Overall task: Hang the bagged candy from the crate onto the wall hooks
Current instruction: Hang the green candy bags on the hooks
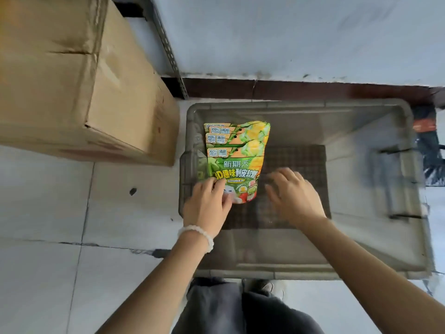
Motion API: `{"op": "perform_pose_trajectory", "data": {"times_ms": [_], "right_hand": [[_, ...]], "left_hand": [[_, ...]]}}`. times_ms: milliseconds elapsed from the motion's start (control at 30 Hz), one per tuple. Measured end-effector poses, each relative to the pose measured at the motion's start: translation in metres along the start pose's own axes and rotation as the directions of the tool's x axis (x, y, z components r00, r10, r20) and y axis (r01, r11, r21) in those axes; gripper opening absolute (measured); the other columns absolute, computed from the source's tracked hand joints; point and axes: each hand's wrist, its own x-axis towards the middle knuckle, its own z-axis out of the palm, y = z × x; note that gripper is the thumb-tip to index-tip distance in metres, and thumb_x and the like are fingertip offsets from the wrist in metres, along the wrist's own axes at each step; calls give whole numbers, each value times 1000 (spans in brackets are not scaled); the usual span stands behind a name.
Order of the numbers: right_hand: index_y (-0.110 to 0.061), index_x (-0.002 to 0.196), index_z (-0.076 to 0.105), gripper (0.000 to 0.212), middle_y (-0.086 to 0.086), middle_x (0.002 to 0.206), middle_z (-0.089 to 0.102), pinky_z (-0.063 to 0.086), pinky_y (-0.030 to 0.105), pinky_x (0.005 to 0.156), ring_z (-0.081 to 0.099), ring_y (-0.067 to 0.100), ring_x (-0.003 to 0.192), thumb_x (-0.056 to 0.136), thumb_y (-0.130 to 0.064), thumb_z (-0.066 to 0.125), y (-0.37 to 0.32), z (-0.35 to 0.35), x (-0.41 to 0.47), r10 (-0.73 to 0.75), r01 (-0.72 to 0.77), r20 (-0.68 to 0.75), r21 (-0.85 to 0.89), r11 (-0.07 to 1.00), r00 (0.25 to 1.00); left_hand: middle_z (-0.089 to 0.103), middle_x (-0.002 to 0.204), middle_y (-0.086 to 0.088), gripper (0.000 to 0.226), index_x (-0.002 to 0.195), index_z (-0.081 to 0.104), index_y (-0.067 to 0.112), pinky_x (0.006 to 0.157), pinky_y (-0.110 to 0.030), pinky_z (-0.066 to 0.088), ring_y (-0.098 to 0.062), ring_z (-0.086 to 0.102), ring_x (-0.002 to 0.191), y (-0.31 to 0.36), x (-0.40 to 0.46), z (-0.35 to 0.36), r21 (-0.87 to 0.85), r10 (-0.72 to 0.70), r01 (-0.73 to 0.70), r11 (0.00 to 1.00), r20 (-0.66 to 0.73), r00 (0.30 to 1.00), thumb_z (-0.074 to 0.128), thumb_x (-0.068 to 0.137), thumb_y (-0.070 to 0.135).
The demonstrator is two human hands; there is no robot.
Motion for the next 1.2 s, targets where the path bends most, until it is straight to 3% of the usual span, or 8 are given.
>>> {"op": "perform_pose_trajectory", "data": {"times_ms": [100, 200, 400, 533, 667, 967, 1133, 1200], "right_hand": [[-16, 119, 56, 31, 3, 120, 56, 44, 37, 79, 52, 28, 108, 92, -30, 48, 13, 19, 39, 53, -53, -6, 67, 996, 999], [-16, 121, 54, 33, 4, 121, 55, 45, 37, 77, 50, 27, 112, 92, -30, 49, 25, 34, 79, 114, -102, -56, 174, 979, 992], [-19, 124, 48, 37, 4, 121, 53, 49, 40, 81, 54, 25, 107, 89, -30, 53, 35, 56, 127, 181, -118, -132, 382, 917, 975], [-14, 120, 50, 39, 2, 118, 57, 48, 38, 86, 56, 19, 103, 85, -26, 62, 38, 63, 133, 270, -157, -135, 539, 827, 953], [-14, 117, 54, 42, 2, 111, 61, 45, 28, 83, 57, 17, 99, 79, -26, 68, 34, 68, 135, 270, -161, -106, 579, 799, 957], [-7, 122, 58, 48, 7, 114, 63, 37, 21, 80, 57, 20, 104, 81, -30, 69, 17, 68, 138, 380, -216, -111, 664, 716, 918], [-9, 96, 71, 23, 2, 118, 64, 43, 23, 85, 58, 15, 105, 78, -23, 71, 13, 74, 121, 419, -197, -154, 706, 680, 895], [-14, 76, 65, 10, 0, 112, 65, 48, 31, 85, 58, 14, 100, 75, -20, 73, 13, 77, 111, 443, -197, -157, 731, 653, 883]], "left_hand": [[55, 126, -3, 41, 127, 49, 19, 62, -32, 50, -23, 51, 111, 0, 34, 26, 8, -21, 21, 1000, 22, 1000, 49, 90, 38], [39, 143, -1, 52, 140, 31, 21, 86, -35, 47, -21, 37, 127, 3, 69, 50, 8, -52, 52, 999, 59, 997, 37, 94, 45], [33, 147, 0, 59, 142, 26, 18, 104, -40, 33, -21, 28, 134, 2, 113, 84, -12, -14, 14, 1000, 63, 998, 42, 92, 45], [45, 135, -2, 52, 134, 42, 16, 96, -39, 37, -25, 39, 120, 4, 115, 93, 3, -31, 31, 1000, -24, 999, 50, 89, 41], [55, 105, -7, 27, 102, 64, 16, 77, -41, 42, -30, 48, 94, 2, 111, 93, 53, 2, 5, 999, -126, 992, 64, 82, 35], [58, 84, -7, 17, 86, 65, 16, 63, -37, 41, -32, 49, 79, -4, 101, 98, 25, 27, -23, 999, -176, 984, 68, 79, 31], [57, 85, -8, 17, 86, 64, 15, 61, -37, 41, -33, 49, 78, -3, 93, 101, -29, -1, -5, 1000, -188, 982, 69, 79, 30], [57, 84, -8, 17, 84, 64, 14, 61, -36, 40, -33, 49, 77, -2, 87, 100, -34, -2, -4, 999, -178, 984, 69, 78, 29]]}}
